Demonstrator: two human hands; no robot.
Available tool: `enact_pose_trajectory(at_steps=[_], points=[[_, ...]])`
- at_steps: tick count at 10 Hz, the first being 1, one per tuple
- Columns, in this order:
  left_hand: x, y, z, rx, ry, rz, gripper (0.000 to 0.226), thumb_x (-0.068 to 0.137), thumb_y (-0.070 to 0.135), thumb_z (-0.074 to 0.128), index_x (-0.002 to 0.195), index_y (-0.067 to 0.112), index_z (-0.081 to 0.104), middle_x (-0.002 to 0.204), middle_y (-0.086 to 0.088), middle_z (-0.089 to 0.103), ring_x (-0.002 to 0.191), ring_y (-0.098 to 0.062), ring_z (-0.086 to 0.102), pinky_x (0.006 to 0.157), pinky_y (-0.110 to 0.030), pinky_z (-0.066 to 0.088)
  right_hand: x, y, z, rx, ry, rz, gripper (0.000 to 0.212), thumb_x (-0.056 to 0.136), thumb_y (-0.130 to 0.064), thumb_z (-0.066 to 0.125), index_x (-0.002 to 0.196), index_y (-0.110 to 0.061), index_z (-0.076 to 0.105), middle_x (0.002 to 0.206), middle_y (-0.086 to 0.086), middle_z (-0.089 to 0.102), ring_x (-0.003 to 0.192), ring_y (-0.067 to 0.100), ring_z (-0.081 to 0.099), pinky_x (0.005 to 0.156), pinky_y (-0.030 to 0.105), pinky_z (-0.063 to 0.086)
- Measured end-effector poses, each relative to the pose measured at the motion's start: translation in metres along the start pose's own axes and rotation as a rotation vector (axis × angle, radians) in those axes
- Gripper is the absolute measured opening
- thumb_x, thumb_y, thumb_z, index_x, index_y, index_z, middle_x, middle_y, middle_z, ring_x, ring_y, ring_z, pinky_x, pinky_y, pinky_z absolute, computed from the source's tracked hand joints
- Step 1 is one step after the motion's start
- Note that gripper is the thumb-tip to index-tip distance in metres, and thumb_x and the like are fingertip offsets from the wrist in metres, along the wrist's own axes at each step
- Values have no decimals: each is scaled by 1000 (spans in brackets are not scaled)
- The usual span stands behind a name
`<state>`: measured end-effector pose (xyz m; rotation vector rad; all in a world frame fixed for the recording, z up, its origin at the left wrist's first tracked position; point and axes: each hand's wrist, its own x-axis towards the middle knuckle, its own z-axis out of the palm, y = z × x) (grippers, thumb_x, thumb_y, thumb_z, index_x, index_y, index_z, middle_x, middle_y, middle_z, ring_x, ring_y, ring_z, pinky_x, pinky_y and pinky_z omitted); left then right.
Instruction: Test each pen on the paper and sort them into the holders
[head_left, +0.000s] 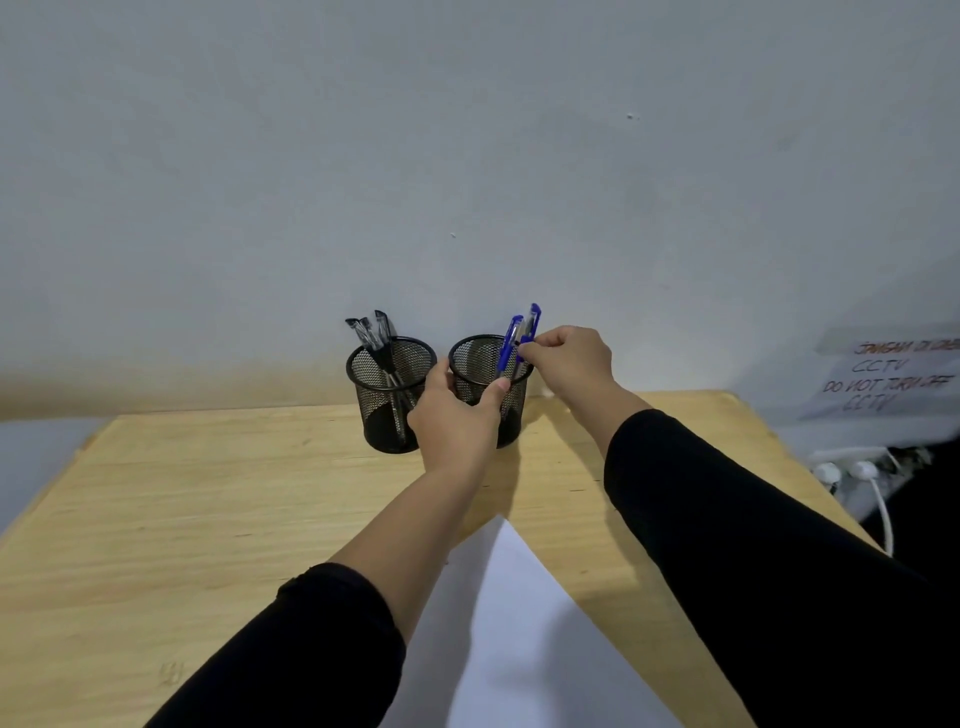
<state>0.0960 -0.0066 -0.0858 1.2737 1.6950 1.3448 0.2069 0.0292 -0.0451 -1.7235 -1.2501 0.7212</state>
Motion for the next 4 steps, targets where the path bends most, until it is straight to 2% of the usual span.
enact_pose_trajectory(at_steps=[2,3,4], points=[[-4,5,-8,41,-31,2,66,79,37,68,134,13,42,134,-6,54,127,-21,46,104,-29,33,-9,-4,-8,-40,7,-22,24,88,-28,58,101,-10,66,104,5,67,90,18,57,81,31,49],[-10,8,-20,59,-31,29,57,82,36,64,131,12,46,125,-4,59,124,-21,49,101,-29,34,-24,-6,-17,-95,-28,-59,31,89,-31,56,113,-13,61,110,3,61,96,18,56,86,33,49],[-31,10,-46,81,-57,70,39,83,30,63,118,15,55,101,6,60,105,-12,57,86,-23,38,-58,1,-28,-110,-69,-91,31,85,-28,60,114,-17,60,106,1,60,90,15,56,74,27,44]])
